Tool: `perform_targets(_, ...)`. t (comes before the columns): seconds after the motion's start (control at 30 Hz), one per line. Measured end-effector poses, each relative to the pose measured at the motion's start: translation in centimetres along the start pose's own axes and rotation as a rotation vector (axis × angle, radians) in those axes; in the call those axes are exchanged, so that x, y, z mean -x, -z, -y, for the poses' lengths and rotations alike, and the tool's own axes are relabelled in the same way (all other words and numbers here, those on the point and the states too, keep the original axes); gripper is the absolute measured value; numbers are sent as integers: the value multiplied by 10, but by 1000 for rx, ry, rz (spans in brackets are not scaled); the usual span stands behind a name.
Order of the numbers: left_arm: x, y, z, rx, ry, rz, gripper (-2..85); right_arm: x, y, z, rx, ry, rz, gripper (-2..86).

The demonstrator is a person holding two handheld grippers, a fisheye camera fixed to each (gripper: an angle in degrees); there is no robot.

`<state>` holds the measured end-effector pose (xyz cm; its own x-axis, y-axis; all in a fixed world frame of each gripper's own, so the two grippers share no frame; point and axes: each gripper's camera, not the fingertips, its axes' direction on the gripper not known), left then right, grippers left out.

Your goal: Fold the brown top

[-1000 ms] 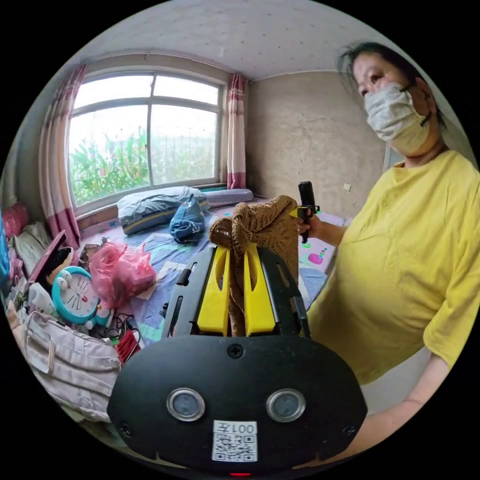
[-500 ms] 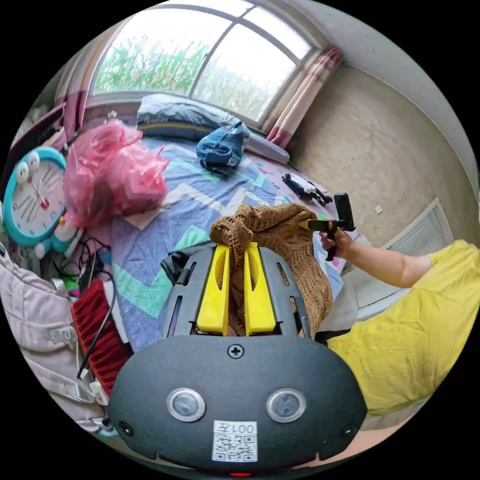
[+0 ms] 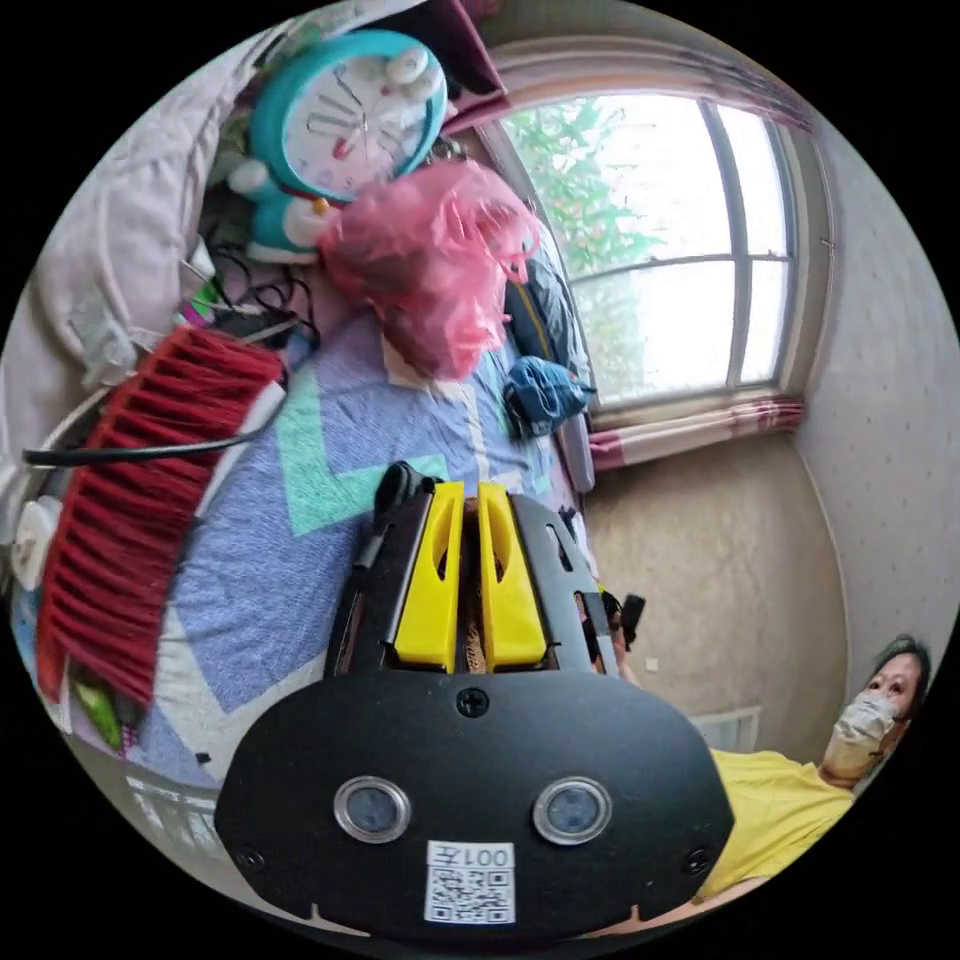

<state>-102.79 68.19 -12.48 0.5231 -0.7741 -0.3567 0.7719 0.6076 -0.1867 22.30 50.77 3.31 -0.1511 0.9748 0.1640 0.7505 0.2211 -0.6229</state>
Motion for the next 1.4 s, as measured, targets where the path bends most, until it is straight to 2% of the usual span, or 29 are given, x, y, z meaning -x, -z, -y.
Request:
perform_targets(0.07, -19, 10, -5, -29, -59, 64, -11, 33, 11, -11, 9, 97, 4, 28)
perform_targets(0.17, -75, 2, -28, 14, -270, 189, -13, 82, 7, -36, 86, 242, -21, 15)
perform_targets(0.23, -118, -24, -63, 73, -456, 266, -13, 105, -4, -58, 155, 312, -41, 12)
perform_targets(0.4, -154, -87, -128, 131, -660, 362, -13, 138, -29, -108, 276, 401, -141, 8)
perform_targets(0.53, -136, -141, -149, 210, -619, 435, -13, 149, -38, -129, 340, 377, -186, 7)
perform_targets(0.73, -106, -190, -162, 208, -613, 495, -13, 174, -33, -142, 399, 359, -172, 6)
perform_targets(0.9, -116, -224, -174, 199, -601, 541, -13, 207, -1, -147, 388, 344, -173, 5)
perform_targets(1.0, -149, -237, -199, 152, -720, 542, -13, 237, 60, -158, 288, 358, -78, 5)
perform_targets(1.13, -196, -266, -248, 176, -884, 430, -13, 260, 175, -198, 146, 315, 44, 6)
perform_targets(1.27, -218, -321, -299, 277, -919, 299, -13, 269, 304, -270, -27, 162, -19, 6)
perform_targets(1.4, -237, -418, -370, 469, -897, 127, -12, 291, 416, -347, -161, 67, -128, 6)
